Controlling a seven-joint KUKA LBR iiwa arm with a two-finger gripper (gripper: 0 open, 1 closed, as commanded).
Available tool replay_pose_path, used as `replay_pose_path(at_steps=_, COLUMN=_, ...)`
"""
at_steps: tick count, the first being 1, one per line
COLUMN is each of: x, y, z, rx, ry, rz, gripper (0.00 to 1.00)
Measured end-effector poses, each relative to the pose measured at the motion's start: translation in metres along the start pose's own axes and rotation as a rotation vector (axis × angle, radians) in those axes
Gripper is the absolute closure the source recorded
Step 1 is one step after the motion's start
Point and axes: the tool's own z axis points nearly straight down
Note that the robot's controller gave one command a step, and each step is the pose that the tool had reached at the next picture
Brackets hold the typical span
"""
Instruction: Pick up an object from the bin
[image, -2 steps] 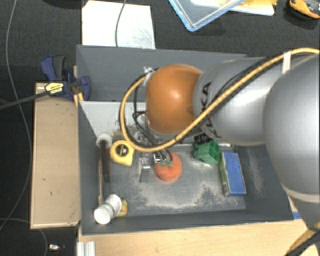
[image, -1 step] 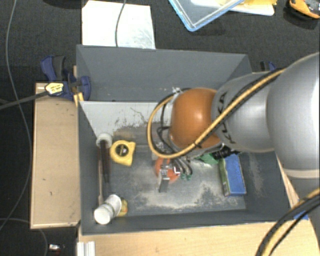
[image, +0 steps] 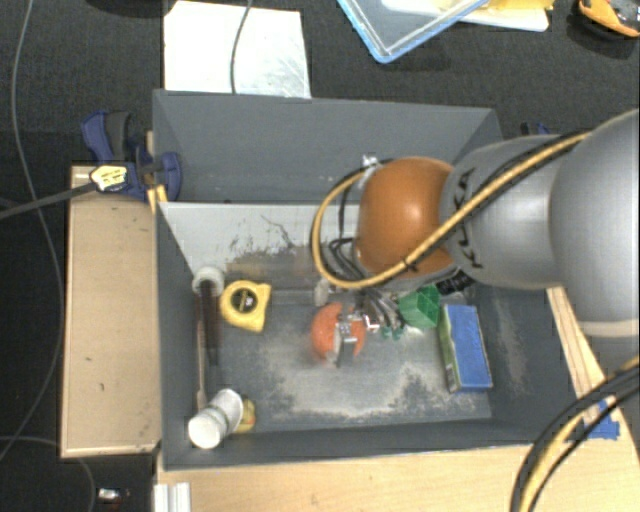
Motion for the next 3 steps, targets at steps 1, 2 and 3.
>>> replay_pose_path(at_steps=1, x=0.007, y=-0.063, z=0.016, rx=0.002, ry=0.0, rz=-0.012, gripper=0.0)
replay_pose_path(at_steps=2, x=0.006, y=-0.092, z=0.02, rx=-0.001, ry=-0.006, rz=0.089, gripper=1.0)
replay_pose_path(at_steps=3, x=0.003, y=-0.083, z=0.02, rx=-0.002, ry=-0.009, rz=0.122, gripper=1.0)
